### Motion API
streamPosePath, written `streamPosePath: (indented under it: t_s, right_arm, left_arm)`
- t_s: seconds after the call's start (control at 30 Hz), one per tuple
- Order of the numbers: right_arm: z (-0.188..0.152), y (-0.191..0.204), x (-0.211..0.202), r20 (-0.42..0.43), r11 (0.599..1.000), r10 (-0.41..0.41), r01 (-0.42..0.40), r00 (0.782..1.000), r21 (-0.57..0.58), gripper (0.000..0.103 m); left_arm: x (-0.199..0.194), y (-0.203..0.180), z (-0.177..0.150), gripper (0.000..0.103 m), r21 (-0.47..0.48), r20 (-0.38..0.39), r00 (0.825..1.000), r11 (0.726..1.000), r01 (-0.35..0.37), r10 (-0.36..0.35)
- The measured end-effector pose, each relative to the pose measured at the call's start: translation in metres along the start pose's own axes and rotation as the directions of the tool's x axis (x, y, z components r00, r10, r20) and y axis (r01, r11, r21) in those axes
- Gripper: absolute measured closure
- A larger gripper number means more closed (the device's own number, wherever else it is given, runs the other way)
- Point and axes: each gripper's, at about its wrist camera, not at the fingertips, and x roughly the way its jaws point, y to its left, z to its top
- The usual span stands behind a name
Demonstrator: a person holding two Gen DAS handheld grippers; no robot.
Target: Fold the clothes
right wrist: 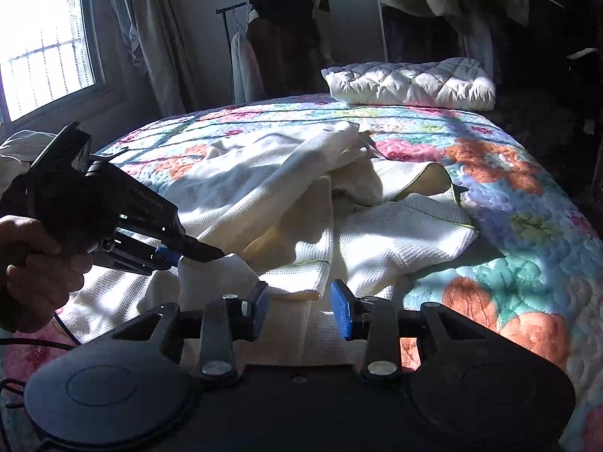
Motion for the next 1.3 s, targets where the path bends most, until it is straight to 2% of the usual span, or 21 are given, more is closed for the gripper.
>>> streamPosePath:
  t_s: [0.07, 0.13, 0.2, 0.27, 0.3, 0.37, 0.47, 0.53, 0.6, 0.63, 0.67, 0.77, 0.8, 0.87, 0.93, 1.03, 1.1, 1.13, 1.17, 1.23, 1.3]
  right_arm:
    - [0.003, -0.014, 0.009, -0.029, 0.982, 0.112, -0.106, 0.993, 0.158, 0.061]
    - [0.006, -0.023, 0.024, -0.061, 0.919, 0.259, -0.227, 0.964, 0.321, 0.059]
    - [0.005, -0.029, 0.038, -0.078, 0.809, 0.400, -0.312, 0.913, 0.498, 0.047]
    - [0.001, -0.035, 0.042, 0.002, 0.668, 0.471, -0.358, 0.882, 0.652, 0.044]
    - [0.002, -0.033, 0.041, 0.013, 0.654, 0.480, -0.368, 0.877, 0.661, 0.038]
    - [0.009, -0.017, 0.040, -0.053, 0.752, 0.436, -0.331, 0.899, 0.570, 0.033]
    - [0.002, 0.002, 0.050, -0.086, 0.825, 0.346, -0.259, 0.934, 0.503, 0.038]
    - [-0.002, 0.004, 0.059, -0.082, 0.820, 0.366, -0.279, 0.927, 0.500, 0.094]
    - [0.000, 0.007, 0.061, -0.080, 0.839, 0.351, -0.275, 0.933, 0.470, 0.097]
    - [0.004, 0.011, 0.047, -0.051, 0.885, 0.289, -0.247, 0.956, 0.394, 0.097]
    - [0.010, 0.016, 0.031, -0.012, 0.930, 0.220, -0.206, 0.975, 0.303, 0.097]
    - [0.012, 0.027, -0.019, 0.109, 0.996, 0.041, -0.049, 0.993, 0.075, 0.097]
    - [0.010, 0.029, -0.036, 0.149, 1.000, -0.011, 0.009, 0.989, 0.012, 0.097]
    - [-0.003, 0.025, -0.051, 0.134, 0.995, -0.090, 0.094, 0.987, -0.023, 0.097]
    - [-0.019, 0.011, -0.047, 0.051, 0.990, -0.130, 0.127, 0.990, 0.064, 0.097]
    - [-0.037, -0.009, -0.035, -0.046, 0.959, -0.118, 0.126, 0.992, 0.253, 0.097]
    - [-0.034, -0.009, -0.024, -0.067, 0.958, -0.130, 0.142, 0.989, 0.249, 0.097]
    - [-0.031, -0.008, -0.018, -0.075, 0.959, -0.138, 0.152, 0.988, 0.239, 0.097]
    - [-0.024, -0.008, -0.018, -0.060, 0.958, -0.133, 0.144, 0.989, 0.248, 0.097]
    - [-0.005, -0.003, -0.032, 0.027, 0.963, -0.101, 0.091, 0.995, 0.256, 0.097]
    - [0.010, 0.010, -0.059, 0.135, 0.977, -0.094, 0.065, 0.986, 0.203, 0.098]
  left_arm:
    - [-0.004, 0.010, -0.003, 0.092, -0.051, 0.017, 1.000, 0.998, 0.022, -0.021]
    - [-0.007, 0.005, -0.006, 0.092, -0.016, 0.034, 0.999, 1.000, -0.011, 0.011]
    - [-0.014, -0.005, -0.011, 0.092, 0.065, 0.063, 0.997, 0.997, -0.039, 0.035]
    - [-0.020, -0.008, -0.013, 0.091, 0.095, 0.083, 0.995, 0.994, -0.058, 0.050]
    - [-0.021, -0.006, -0.014, 0.091, 0.083, 0.075, 0.997, 0.996, -0.041, 0.035]
    - [-0.017, 0.001, -0.011, 0.092, 0.039, 0.046, 0.999, 0.999, 0.008, -0.010]
    - [-0.016, 0.007, -0.012, 0.092, 0.049, 0.031, 0.999, 0.999, 0.011, -0.013]
    - [-0.019, 0.004, -0.015, 0.092, 0.076, 0.037, 0.999, 0.997, -0.004, 0.001]
    - [-0.029, -0.001, -0.019, 0.088, 0.114, 0.049, 0.999, 0.993, -0.012, 0.007]
    - [-0.039, -0.002, -0.020, 0.074, 0.129, 0.063, 0.998, 0.992, -0.002, -0.006]
    - [-0.050, -0.003, -0.020, 0.066, 0.142, 0.077, 0.997, 0.990, 0.010, -0.021]
    - [-0.084, 0.005, -0.015, 0.066, 0.166, 0.176, 0.981, 0.980, -0.107, 0.078]
    - [-0.093, 0.009, -0.012, 0.066, 0.171, 0.195, 0.974, 0.974, -0.147, 0.113]
    - [-0.106, 0.021, -0.008, 0.066, 0.170, 0.215, 0.960, 0.961, -0.218, 0.180]
    - [-0.115, 0.034, -0.007, 0.066, 0.156, 0.221, 0.951, 0.955, -0.251, 0.214]
    - [-0.128, 0.044, -0.011, 0.066, 0.135, 0.230, 0.950, 0.959, -0.247, 0.212]
    - [-0.135, 0.042, -0.012, 0.065, 0.150, 0.245, 0.943, 0.953, -0.265, 0.224]
    - [-0.136, 0.040, -0.012, 0.060, 0.160, 0.262, 0.932, 0.941, -0.297, 0.250]
    - [-0.137, 0.037, -0.012, 0.053, 0.170, 0.282, 0.917, 0.926, -0.336, 0.281]
    - [-0.138, 0.032, -0.011, 0.051, 0.195, 0.304, 0.901, 0.905, -0.377, 0.310]
    - [-0.138, 0.033, -0.011, 0.051, 0.218, 0.263, 0.910, 0.899, -0.379, 0.320]
